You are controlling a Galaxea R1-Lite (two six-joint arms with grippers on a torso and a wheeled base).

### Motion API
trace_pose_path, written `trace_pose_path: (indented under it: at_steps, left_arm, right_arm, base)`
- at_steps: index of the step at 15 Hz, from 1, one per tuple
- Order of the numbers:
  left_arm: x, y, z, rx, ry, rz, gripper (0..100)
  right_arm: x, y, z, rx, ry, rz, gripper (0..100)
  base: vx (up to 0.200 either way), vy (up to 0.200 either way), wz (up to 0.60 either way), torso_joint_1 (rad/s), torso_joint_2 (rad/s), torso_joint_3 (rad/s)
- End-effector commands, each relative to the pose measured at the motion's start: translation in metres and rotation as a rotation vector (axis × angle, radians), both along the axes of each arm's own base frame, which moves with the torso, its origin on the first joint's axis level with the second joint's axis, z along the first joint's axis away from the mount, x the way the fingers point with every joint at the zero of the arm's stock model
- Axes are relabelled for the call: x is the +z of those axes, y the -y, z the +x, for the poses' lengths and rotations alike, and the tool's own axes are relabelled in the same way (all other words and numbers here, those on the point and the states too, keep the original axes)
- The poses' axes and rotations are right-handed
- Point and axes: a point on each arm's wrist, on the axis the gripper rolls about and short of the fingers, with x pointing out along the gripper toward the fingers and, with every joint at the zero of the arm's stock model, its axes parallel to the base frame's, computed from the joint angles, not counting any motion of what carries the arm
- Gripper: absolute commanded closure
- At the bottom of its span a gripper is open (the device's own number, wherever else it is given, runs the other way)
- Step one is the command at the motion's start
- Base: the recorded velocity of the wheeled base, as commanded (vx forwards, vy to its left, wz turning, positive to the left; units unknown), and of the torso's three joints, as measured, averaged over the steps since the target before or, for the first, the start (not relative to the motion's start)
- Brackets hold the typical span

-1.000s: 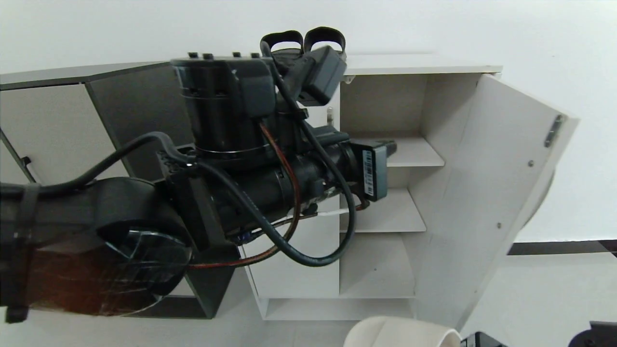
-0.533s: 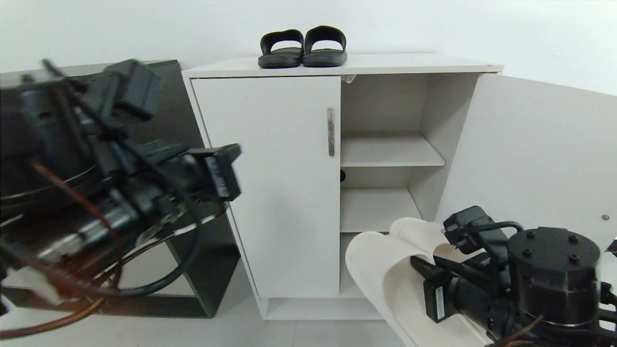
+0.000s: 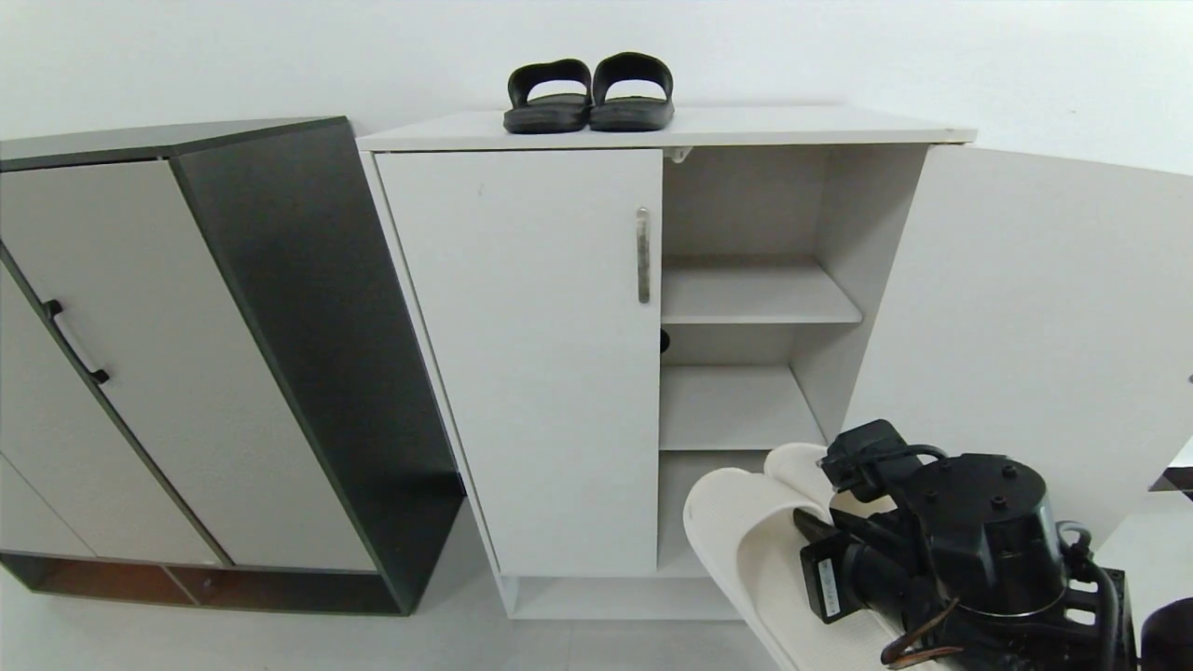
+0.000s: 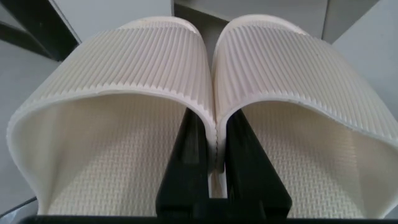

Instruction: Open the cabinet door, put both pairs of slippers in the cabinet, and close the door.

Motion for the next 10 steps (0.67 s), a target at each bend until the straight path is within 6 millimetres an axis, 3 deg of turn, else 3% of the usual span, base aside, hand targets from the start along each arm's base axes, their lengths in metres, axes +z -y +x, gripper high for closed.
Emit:
trace_pose_path:
  at_steps: [1, 4, 10]
  left_arm:
    - [-0.069, 0.004, -0.036, -0.12, 0.079, 0.054, 100]
    - [-0.074, 0.009, -0.035, -0.374, 0.045, 0.05, 100]
    - [-0.074, 0.01, -0.035, -0.389, 0.05, 0.036, 100]
  right_arm:
    - [-0.005, -0.001, -0.001, 0.009, -0.014, -0.015, 100]
    - [-0.006, -0.004, -0.004, 0.027, -0.016, -0.013, 100]
    - [-0.001, -0.017, -0.005, 0.053, 0.03, 0.039, 100]
  base:
    - [0.0, 0.0, 0.0, 0.0, 0.0, 0.0]
    - [0.0, 0.0, 0.0, 0.0, 0.0, 0.0]
    - [0.0, 0.0, 0.0, 0.0, 0.0, 0.0]
